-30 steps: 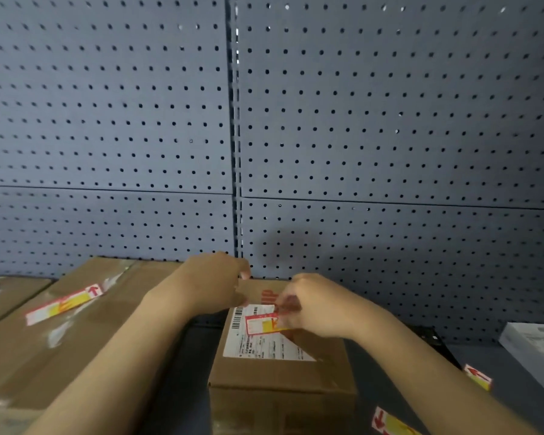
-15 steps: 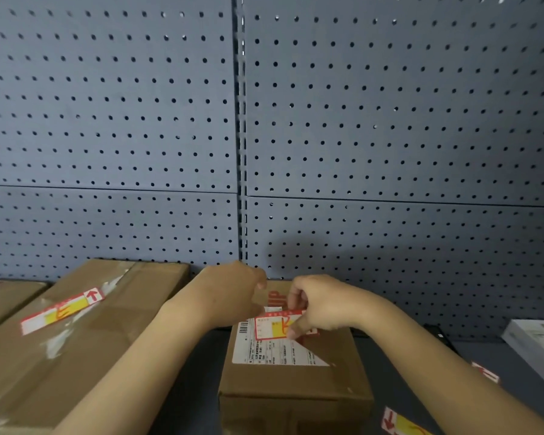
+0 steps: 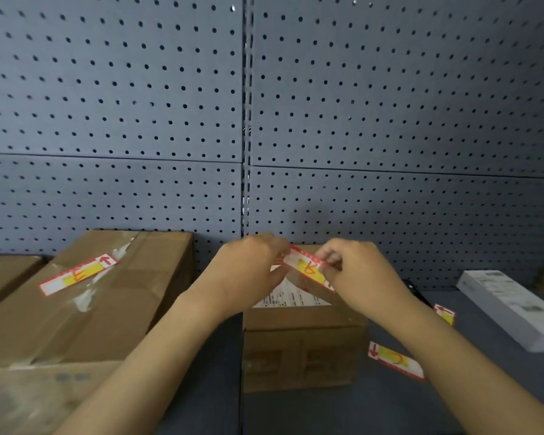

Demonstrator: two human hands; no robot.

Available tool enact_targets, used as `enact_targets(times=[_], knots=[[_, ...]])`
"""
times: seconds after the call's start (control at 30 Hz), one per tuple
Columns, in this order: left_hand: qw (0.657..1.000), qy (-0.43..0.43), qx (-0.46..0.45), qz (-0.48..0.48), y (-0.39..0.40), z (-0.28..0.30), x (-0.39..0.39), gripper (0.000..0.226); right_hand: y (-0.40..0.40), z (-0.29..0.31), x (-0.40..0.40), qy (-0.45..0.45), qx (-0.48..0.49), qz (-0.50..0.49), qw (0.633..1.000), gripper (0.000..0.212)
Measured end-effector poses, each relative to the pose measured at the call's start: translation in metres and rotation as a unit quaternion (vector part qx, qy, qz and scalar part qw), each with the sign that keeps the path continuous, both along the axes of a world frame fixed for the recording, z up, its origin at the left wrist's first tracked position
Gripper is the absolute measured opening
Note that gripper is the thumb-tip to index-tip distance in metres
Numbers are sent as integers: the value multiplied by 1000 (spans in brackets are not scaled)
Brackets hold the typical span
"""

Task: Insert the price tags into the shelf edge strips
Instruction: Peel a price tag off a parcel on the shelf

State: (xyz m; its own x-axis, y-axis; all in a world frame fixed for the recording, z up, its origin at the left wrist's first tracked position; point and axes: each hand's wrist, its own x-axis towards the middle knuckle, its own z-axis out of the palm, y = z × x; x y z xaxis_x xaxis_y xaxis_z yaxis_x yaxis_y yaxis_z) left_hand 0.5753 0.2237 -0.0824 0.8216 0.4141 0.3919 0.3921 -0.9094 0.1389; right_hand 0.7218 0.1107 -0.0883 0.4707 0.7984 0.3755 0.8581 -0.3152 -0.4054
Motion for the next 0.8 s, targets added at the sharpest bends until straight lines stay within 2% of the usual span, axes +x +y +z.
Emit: enact_targets(times=[0.17,0.27,0.37,0.53,0.67,0.8], knots=[[994,-105,15,-42,-46,-9,-48,29,-51,-4,-39,7,99,-19,995,15],[991,-114,24,-67,-77,-25,-94,24,-90,-19,-79,28,144,-5,989,15],[992,-103,25,-66,-108,-55,-145,21,-131,-50,-119,57,112,22,992,18],[999,-21,-23,-19,-150,-112,-224,25,-174,-99,-180,134,24,54,989,30],[998,16,-59,26,-160,-133,-281,28,-182,-114,-231,165,-1,86,982,25],[994,6,-93,64,-154,-142,-329,29,-181,-119,-274,165,3,106,981,28]])
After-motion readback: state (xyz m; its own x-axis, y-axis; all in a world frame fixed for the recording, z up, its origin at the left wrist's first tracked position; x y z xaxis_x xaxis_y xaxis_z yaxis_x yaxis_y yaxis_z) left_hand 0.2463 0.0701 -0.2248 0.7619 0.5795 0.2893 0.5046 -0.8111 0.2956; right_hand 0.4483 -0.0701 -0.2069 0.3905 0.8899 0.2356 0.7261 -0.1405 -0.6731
